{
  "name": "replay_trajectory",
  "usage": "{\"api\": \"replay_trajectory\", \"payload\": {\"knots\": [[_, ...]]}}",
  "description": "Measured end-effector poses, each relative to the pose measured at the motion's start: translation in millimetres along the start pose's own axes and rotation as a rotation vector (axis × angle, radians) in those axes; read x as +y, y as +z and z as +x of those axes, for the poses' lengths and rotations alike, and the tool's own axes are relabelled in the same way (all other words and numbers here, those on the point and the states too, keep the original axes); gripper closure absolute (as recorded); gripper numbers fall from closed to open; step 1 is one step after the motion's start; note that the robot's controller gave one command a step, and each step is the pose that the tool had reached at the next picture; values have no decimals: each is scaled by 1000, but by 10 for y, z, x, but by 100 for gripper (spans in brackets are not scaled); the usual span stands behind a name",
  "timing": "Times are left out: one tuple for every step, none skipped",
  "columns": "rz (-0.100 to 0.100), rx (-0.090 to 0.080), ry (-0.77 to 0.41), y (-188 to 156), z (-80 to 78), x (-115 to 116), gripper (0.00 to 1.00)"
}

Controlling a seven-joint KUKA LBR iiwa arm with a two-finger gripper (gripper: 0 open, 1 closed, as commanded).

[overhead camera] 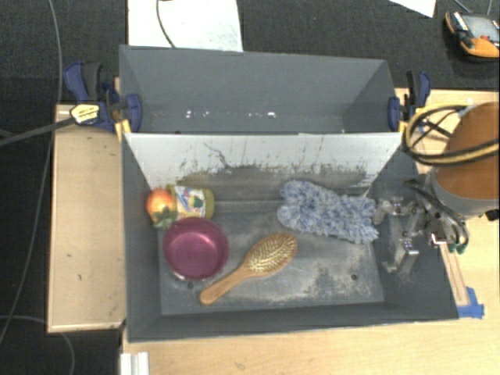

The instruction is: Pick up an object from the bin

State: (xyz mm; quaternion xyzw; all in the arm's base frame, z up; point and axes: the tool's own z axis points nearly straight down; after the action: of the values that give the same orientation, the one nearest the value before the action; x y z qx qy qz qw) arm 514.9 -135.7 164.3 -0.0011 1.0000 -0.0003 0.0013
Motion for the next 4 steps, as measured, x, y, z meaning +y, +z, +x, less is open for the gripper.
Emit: {"api": "replay_trajectory", "payload": {"knots": [[-1,-2,169,949,-531,37,0],[0,-9,176,277,-705,483,0],[2,6,405,649,-412,375,0],[1,-14,272,934,-681,388,0]]}}
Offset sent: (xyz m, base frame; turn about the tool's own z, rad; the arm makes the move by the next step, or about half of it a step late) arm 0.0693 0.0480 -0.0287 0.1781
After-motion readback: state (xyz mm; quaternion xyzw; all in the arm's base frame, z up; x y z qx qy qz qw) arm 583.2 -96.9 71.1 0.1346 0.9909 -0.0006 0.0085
